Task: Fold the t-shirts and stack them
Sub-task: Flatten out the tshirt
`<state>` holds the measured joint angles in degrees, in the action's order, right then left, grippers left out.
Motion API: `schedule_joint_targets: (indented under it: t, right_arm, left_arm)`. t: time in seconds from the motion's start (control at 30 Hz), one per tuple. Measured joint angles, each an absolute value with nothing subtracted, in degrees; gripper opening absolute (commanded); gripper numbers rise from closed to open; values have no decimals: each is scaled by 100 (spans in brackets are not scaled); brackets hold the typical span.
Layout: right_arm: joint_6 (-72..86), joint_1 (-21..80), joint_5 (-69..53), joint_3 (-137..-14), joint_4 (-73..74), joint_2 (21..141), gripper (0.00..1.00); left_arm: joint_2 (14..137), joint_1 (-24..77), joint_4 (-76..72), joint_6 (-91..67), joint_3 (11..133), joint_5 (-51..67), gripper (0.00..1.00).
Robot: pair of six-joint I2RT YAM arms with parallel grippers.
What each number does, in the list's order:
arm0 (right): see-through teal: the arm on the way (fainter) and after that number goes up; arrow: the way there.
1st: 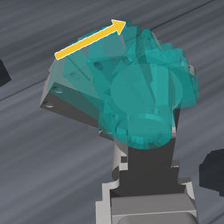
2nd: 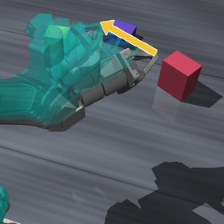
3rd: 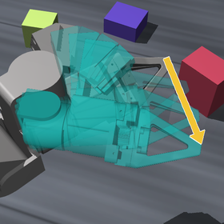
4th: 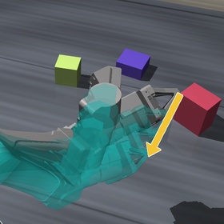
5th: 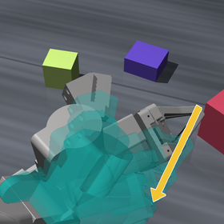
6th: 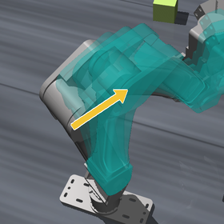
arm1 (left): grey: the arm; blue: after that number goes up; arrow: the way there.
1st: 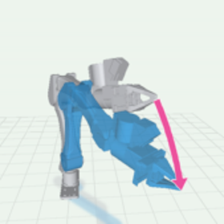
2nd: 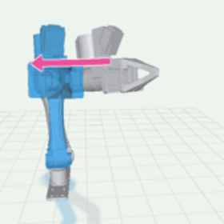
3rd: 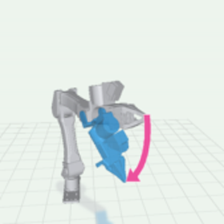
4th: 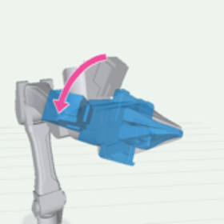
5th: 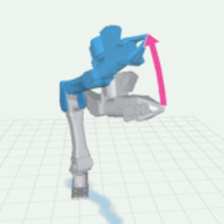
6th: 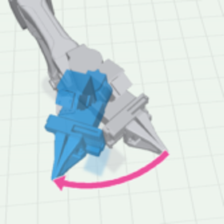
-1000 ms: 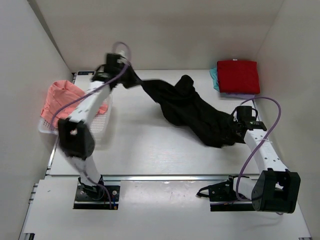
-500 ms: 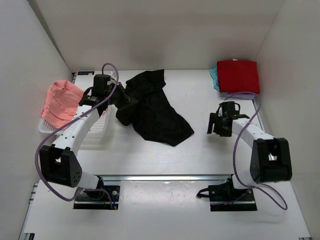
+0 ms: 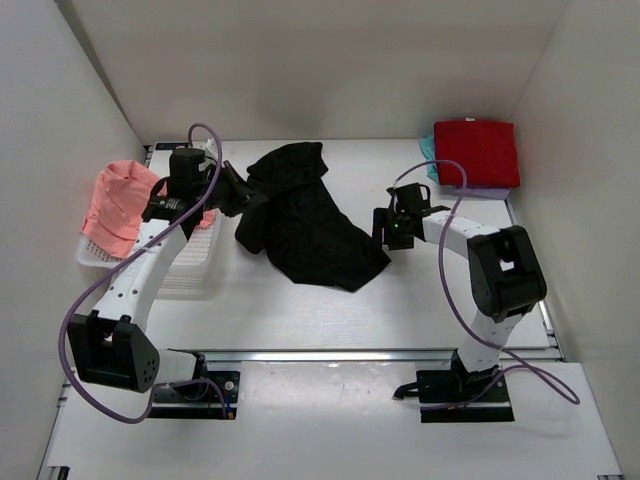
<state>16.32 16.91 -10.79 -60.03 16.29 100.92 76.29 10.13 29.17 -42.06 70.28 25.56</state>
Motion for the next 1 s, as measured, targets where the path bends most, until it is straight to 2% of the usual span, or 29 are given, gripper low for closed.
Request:
schedule_joint_targets:
  t: [0.07,0.37,0.53,0.73,1.0]
  right_arm:
    - [1575,1769,-1186,-6213,1627,10337,1]
    - [1363,1588,-1140,-6388,2320,10210,0]
    - [1109,729,-473,-7122,2849,9238,0]
    - [720,-163,314,-8208,2958,8130,0]
    - [318,-698,1050,-8368,3210,7035,0]
  left_arm:
    - [7572,923,2941,-4213,7002,2591,0]
    - [7426,548,3094,-4156,7170,2563,0]
    - [7264,495,3339,-3911,7841,2088,0]
    - [6464,421,3293,-3752,8193,1815,0]
    - [5723,471,3127,-3728,8112,1741,0]
